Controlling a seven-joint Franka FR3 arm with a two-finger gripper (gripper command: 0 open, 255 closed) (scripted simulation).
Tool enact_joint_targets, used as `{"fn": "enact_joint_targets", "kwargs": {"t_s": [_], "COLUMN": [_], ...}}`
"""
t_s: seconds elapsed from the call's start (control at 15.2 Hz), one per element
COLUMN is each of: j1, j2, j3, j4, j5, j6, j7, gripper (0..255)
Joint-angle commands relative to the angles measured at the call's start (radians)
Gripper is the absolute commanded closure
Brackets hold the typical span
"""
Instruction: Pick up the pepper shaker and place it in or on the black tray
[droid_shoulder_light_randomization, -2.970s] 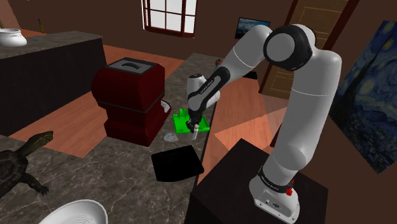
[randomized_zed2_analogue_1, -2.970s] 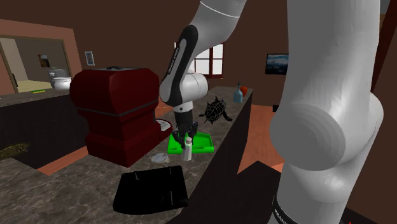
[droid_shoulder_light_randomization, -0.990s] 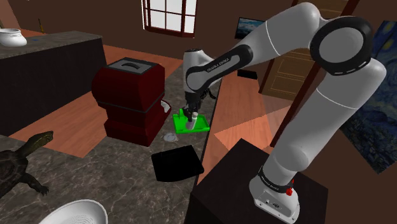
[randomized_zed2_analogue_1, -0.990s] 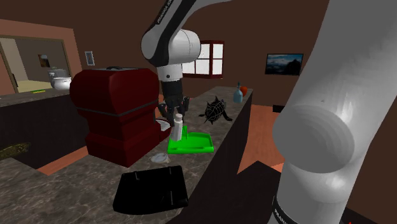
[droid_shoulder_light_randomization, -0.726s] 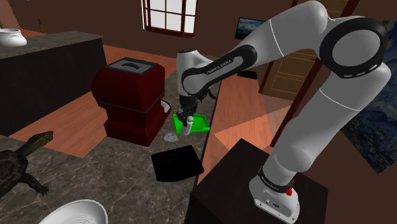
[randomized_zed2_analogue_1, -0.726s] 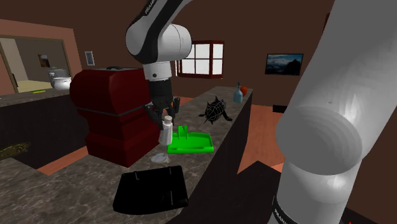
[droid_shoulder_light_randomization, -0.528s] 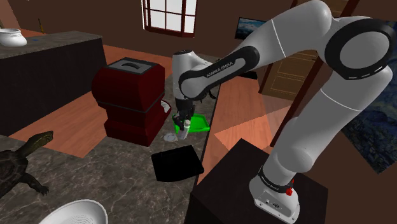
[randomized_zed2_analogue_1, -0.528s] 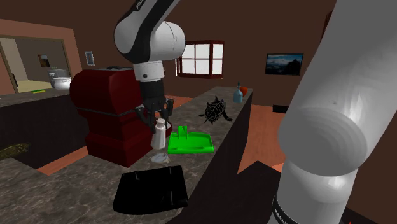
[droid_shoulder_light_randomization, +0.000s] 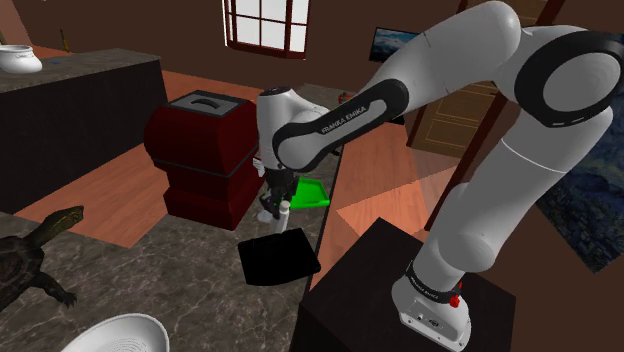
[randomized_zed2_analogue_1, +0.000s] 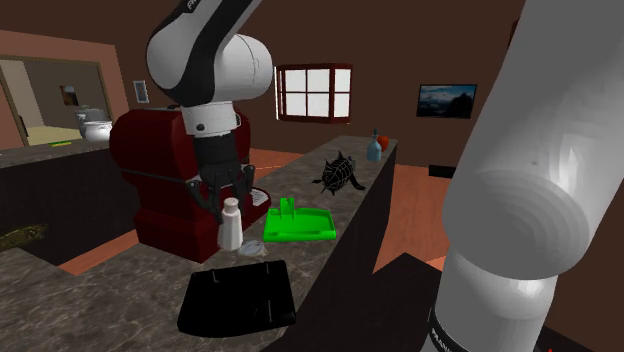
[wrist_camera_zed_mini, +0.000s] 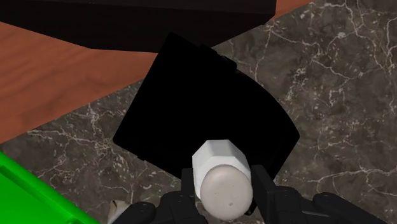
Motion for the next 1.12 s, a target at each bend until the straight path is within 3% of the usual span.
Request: {"fn": "enact_joint_targets", "kwargs": {"t_s": [0.0, 0.79, 1.06], "j1": [0.001, -0.002, -0.002], "j2": [0.016, 0.15, 0.15], "j3": [0.003, 0.006, 0.006], "j4": [-0.011, -0.063, -0.063], "j5": [-0.003, -0.048, -0.048], "j6": [0.027, 0.208, 0.208], "j7": [0.006, 0.042, 0.042], "gripper": [255, 255, 255]}}
